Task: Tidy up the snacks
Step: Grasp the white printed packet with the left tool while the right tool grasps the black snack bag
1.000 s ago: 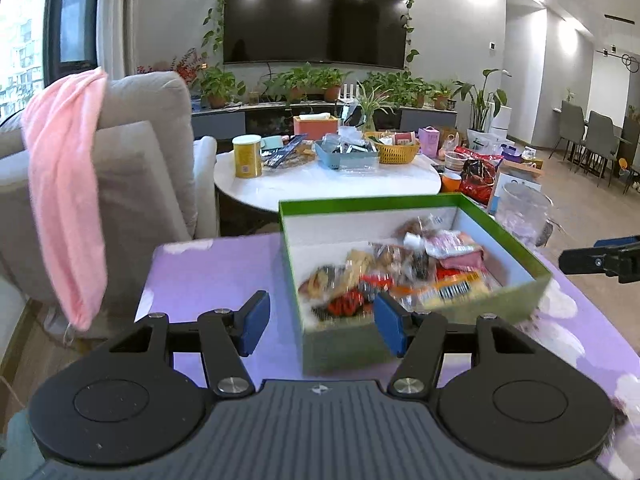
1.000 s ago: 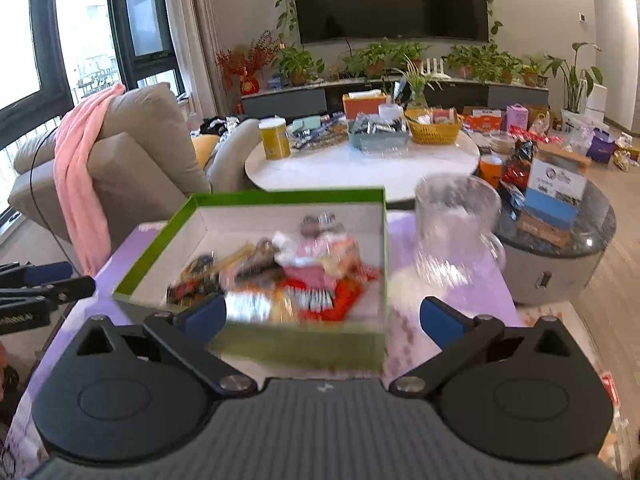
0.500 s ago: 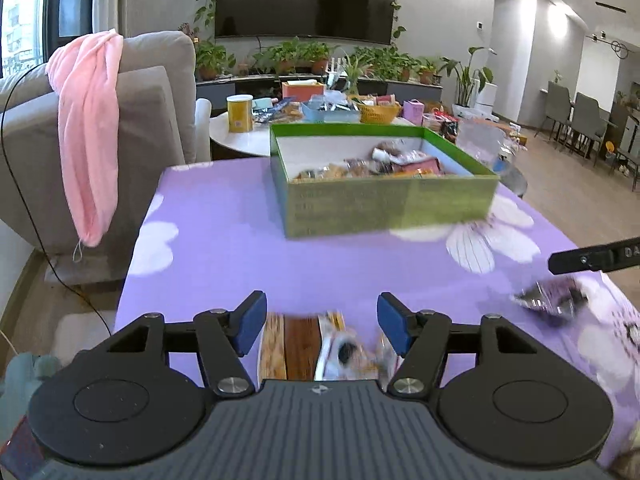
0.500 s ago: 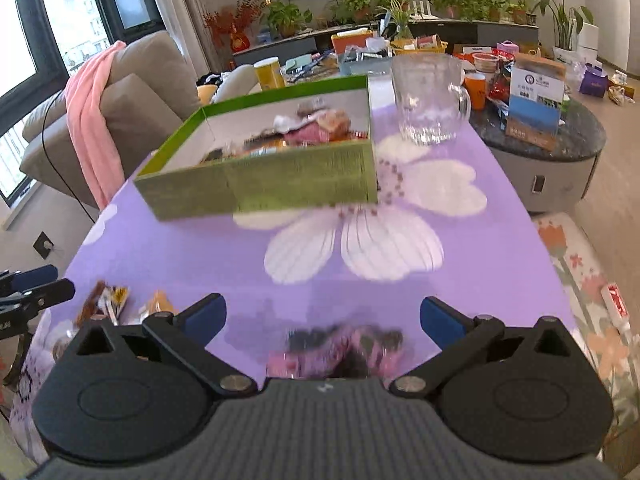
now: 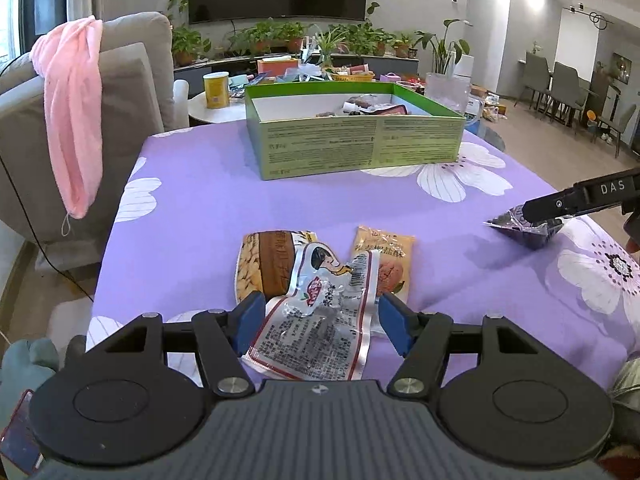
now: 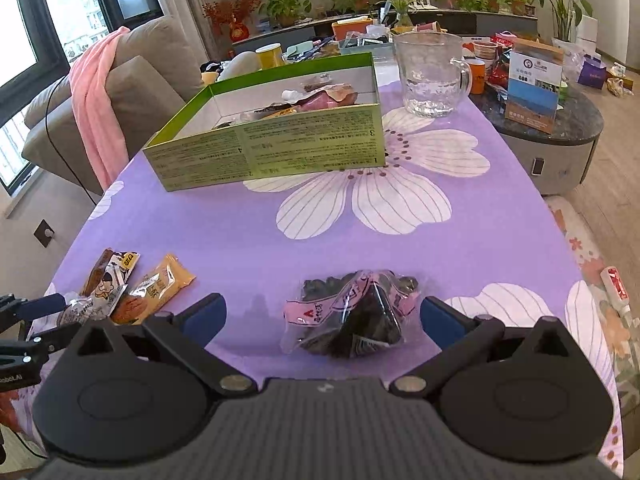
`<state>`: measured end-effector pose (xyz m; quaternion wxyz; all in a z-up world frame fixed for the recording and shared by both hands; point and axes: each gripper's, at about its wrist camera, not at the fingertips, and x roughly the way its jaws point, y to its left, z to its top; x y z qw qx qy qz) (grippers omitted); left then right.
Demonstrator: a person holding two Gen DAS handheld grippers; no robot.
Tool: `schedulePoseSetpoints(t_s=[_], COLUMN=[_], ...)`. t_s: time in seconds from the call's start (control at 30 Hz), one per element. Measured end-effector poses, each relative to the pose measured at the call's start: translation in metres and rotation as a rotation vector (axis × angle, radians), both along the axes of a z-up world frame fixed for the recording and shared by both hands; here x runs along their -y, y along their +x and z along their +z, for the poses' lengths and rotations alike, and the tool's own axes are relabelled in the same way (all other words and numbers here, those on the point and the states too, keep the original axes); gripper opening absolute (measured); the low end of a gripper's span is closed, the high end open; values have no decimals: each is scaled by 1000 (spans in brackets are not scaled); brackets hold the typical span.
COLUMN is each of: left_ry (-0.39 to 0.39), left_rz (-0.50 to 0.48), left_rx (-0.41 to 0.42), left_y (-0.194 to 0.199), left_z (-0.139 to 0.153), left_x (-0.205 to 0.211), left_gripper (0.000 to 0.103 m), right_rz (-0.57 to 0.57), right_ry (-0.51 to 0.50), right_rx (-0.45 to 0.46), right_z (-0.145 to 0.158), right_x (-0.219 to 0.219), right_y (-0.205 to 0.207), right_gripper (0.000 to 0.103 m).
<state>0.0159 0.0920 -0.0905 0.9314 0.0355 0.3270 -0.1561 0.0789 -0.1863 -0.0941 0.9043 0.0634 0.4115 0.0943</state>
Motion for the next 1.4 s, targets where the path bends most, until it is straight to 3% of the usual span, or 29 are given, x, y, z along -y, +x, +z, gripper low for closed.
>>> schedulePoseSetpoints(t_s=[0.13, 0.3, 0.5, 0.87, 1.03, 1.1, 1.2, 1.23, 1.3, 1.4], left_ry=[25, 128, 118, 167, 132, 106, 89, 83, 48, 87], left_rz=[-26, -66, -52, -75, -65, -60, -38, -31, -18, -3], left_rx=[3, 21, 13, 25, 14, 2, 25, 23, 12, 11], left_y=[4, 3, 3, 0, 2, 3, 0, 1, 2, 1], left_z=[-1, -7, -9, -16, -18, -18, -11, -8, -5, -8], left_x=[5, 14, 4, 14, 7, 4, -1, -4, -10, -8], left_gripper=[60, 61, 61, 67, 68, 66, 38, 24, 21, 26], right_rz=[-9, -28, -36, -21, -21, -17, -18, -19, -21, -15], right_ry=[2, 14, 16, -7, -7, -8, -8, -7, -6, -9], right_rx=[-10, -25, -30, -47, -54, -54, -51, -51, -51, -52], right_z=[-3, -5, -6, -11, -13, -13, -12, -12, -12, -12], right_x=[2, 7, 8, 2, 1, 1, 1, 1, 1, -1], right_y=[-2, -2, -1, -1, 1, 1, 0, 1, 0, 0], right_gripper=[69, 68, 68, 68, 68, 69, 69, 68, 69, 68])
